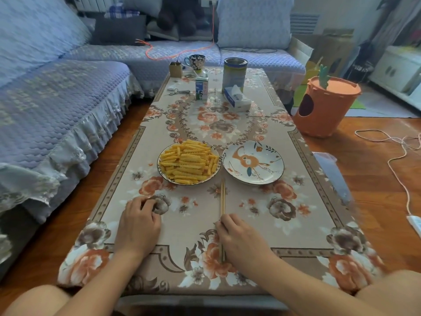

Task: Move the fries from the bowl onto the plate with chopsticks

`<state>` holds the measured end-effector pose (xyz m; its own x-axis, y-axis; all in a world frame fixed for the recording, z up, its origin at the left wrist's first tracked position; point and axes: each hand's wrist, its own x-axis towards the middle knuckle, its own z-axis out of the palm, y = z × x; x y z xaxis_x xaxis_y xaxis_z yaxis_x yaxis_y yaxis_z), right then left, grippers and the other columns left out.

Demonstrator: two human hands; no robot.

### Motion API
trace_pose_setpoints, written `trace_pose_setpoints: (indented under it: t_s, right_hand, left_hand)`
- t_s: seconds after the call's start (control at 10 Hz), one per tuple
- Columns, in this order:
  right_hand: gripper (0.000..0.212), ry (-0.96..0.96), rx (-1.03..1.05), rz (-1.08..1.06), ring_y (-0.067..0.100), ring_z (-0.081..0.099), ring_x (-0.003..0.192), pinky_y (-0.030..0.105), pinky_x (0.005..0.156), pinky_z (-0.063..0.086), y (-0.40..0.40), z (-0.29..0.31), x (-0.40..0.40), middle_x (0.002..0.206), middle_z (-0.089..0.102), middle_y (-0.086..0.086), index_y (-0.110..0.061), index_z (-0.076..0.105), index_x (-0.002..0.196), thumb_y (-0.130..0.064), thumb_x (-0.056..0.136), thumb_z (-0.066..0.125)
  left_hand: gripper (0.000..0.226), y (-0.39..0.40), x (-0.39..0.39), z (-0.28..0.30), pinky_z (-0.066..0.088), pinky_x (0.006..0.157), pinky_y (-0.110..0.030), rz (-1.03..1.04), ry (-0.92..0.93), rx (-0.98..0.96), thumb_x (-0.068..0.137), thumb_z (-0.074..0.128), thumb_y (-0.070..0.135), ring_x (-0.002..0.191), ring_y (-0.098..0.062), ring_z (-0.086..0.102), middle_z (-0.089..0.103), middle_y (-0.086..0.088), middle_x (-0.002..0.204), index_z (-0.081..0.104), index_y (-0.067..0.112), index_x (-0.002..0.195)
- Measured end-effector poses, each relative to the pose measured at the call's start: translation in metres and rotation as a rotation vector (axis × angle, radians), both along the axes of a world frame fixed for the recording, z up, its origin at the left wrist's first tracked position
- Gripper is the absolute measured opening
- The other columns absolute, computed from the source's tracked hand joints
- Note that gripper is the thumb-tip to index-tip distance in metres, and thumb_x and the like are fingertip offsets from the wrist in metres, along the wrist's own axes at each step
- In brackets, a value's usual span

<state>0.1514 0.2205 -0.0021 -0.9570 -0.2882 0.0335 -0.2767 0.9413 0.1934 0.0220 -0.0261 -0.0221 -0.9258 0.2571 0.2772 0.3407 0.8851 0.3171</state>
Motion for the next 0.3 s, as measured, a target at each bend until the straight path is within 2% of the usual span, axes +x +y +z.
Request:
trace_pose_setpoints:
  t_s: [0.1, 0.2, 0.3]
  right_hand:
    - [0.035, -0.056, 0.001, 0.003, 0.030, 0.056, 0.099, 0.041, 0.083, 0.057, 0.002, 0.007, 0.005, 0.109, 0.061, 0.015, 0.001, 0.065, 0.117, -0.007, 0.082, 0.062]
    - [0.054, -0.047, -0.125, -0.010, 0.026, 0.055, 0.105, 0.037, 0.087, 0.058, 0.003, 0.019, 0.011, 0.122, 0.056, 0.011, -0.006, 0.058, 0.130, -0.002, 0.077, 0.068]
    - [0.067, 0.036, -0.472, -0.163, 0.021, 0.056, 0.116, 0.029, 0.096, 0.053, 0.012, 0.061, 0.008, 0.136, 0.050, 0.002, -0.017, 0.047, 0.148, 0.007, 0.087, 0.058]
  left_hand:
    - [0.029, -0.001, -0.001, -0.001, 0.052, 0.094, -0.047, 0.006, 0.012, -0.025, 0.086, 0.065, 0.009, 0.110, -0.030, 0.054, 0.061, -0.013, 0.118, 0.069, 0.007, 0.114]
    - [0.028, -0.002, -0.001, -0.002, 0.053, 0.085, -0.048, 0.013, 0.039, -0.087, 0.085, 0.060, 0.013, 0.103, -0.033, 0.057, 0.063, -0.015, 0.112, 0.069, 0.007, 0.111]
    - [0.029, 0.001, 0.002, -0.005, 0.053, 0.074, -0.046, -0.004, 0.071, -0.195, 0.081, 0.055, 0.017, 0.093, -0.035, 0.058, 0.063, -0.015, 0.104, 0.066, 0.008, 0.106]
